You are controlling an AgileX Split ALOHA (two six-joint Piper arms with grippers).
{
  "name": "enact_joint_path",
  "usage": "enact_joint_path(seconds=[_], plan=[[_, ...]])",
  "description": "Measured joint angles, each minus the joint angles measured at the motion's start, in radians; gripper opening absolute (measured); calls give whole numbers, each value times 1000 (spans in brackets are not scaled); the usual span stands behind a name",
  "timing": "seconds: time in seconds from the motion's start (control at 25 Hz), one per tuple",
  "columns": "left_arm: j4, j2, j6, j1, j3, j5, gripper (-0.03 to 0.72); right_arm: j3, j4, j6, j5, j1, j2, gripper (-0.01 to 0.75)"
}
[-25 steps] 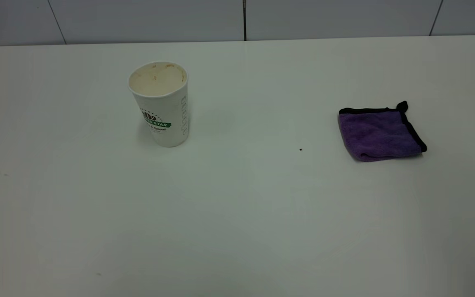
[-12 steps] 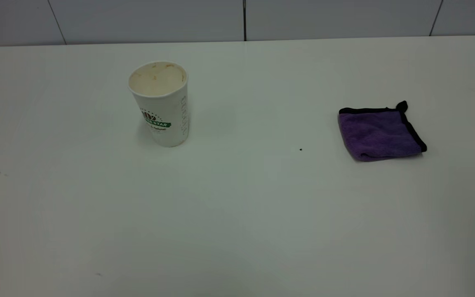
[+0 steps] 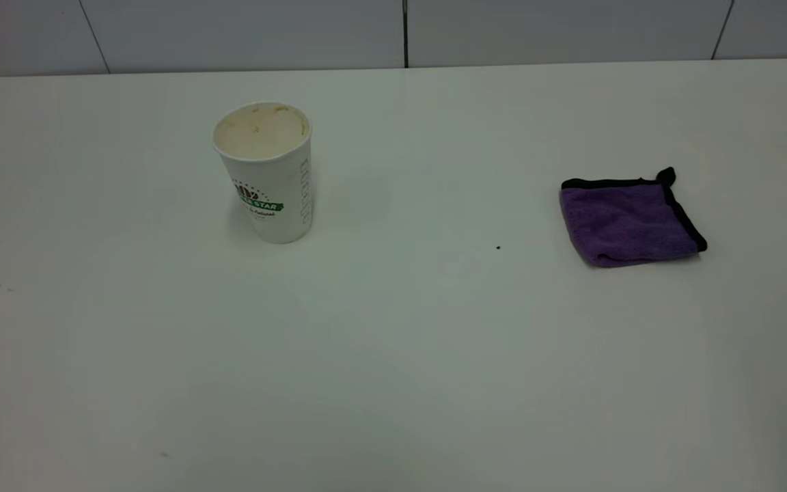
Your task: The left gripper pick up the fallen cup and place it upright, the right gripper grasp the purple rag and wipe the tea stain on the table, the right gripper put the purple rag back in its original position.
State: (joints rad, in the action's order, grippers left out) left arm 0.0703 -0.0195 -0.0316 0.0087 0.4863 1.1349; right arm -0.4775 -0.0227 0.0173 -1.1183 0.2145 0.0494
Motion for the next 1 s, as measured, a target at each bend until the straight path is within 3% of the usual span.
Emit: enact_joint_path(seconds=[0.24, 1.0], plan=[[0, 0, -1, 0, 0, 0, 457, 0, 5, 0, -1, -75, -8, 576], [0, 0, -1, 0, 0, 0, 457, 0, 7, 0, -4, -79, -66, 576]])
